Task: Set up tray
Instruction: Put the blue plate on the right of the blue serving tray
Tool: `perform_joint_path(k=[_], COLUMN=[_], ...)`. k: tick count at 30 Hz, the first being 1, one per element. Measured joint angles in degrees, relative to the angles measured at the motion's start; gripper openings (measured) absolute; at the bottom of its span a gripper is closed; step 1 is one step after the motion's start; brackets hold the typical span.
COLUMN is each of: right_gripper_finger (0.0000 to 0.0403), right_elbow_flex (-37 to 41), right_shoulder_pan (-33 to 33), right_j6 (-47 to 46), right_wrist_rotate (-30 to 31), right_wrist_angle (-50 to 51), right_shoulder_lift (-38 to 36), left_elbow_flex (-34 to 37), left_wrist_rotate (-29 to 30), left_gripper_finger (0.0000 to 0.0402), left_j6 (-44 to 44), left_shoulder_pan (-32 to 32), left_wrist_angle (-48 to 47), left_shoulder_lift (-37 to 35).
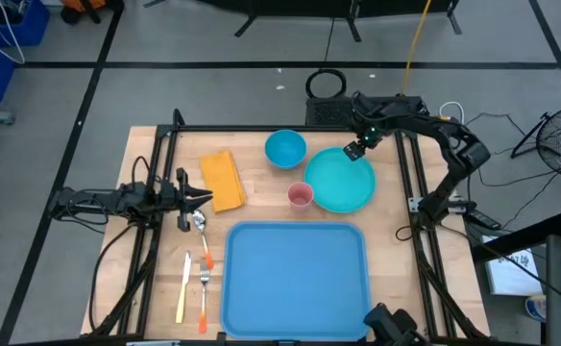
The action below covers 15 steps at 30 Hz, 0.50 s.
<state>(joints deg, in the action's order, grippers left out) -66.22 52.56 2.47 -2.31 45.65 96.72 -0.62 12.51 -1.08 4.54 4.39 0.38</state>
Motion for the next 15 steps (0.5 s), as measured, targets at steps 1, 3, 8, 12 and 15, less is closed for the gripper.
perform_joint_path(k=[1,3,8,12,15], right_gripper_finger=[0.0215,0.0215,0.0215,0.0211,0.0204], right_elbow_flex=[0.0,0.0,0.0,0.0,0.1], right_shoulder_pan=[-0.1,-0.6,-0.9,-0.9,-0.6], right_j6=[0.4,0.7,1.5,1.7,1.5], right_wrist_rotate=[-0.8,-1.0,-1.0,-0.7,-0.7], right_wrist_angle=[0.1,-0.1,-0.3,-0.4,0.0], right_shoulder_lift=[0.2,0.6,1.1,2.3,4.2], left_elbow_flex=[0.0,0.0,0.0,0.0,0.0], left_wrist_rotate=[0.0,0.0,0.0,0.0,0.0], left_gripper_finger=[0.0063,0.0063,0.0063,0.0063,0.0063], left_j6=[0.1,0.2,1.3,1.3,1.4], left_shoulder_pan=[0.0,0.0,0.0,0.0,0.0], left_wrist_angle=[0.0,-0.3,-0.6,-0.6,-0.8], left_shoulder_lift=[0.0,0.0,0.0,0.0,0.0])
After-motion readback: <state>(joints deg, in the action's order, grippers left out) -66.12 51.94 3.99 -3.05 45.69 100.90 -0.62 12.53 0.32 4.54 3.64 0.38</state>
